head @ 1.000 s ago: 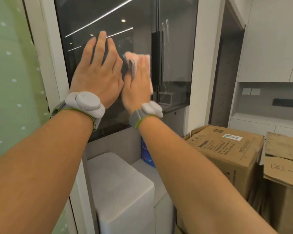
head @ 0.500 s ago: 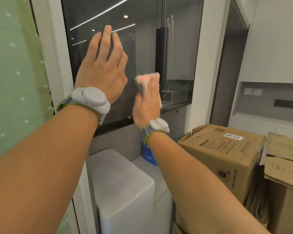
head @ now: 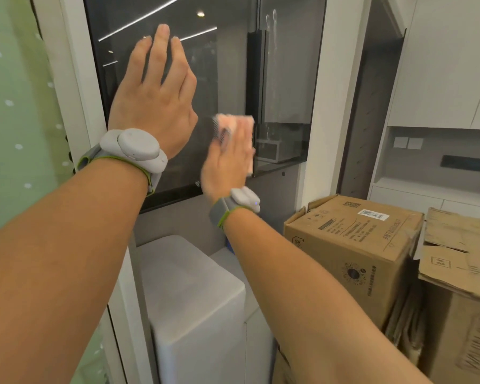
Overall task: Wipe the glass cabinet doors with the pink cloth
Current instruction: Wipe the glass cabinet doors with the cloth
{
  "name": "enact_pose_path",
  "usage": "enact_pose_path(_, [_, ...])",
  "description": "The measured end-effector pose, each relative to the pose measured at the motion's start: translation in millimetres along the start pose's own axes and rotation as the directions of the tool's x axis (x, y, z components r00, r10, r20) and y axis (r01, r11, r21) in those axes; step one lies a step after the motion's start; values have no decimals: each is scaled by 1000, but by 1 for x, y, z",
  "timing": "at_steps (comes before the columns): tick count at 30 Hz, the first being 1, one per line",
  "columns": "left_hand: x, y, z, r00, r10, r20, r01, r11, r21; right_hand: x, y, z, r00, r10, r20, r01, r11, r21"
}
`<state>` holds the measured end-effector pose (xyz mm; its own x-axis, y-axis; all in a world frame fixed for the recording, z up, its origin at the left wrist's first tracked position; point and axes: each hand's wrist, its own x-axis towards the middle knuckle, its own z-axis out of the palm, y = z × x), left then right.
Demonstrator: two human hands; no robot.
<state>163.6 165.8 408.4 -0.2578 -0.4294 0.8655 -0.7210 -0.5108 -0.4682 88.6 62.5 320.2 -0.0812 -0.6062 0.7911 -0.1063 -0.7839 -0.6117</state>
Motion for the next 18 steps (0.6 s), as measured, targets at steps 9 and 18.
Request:
enact_pose_path(9, [1, -3, -2, 1000, -22, -14, 21, 999, -29, -12, 23, 1, 993, -85, 86, 84, 996, 21])
enact_pose_path(18, [3, 1, -13, 998, -58, 27, 60, 997, -45, -33, 7, 15, 998, -1, 58, 2, 1000, -5])
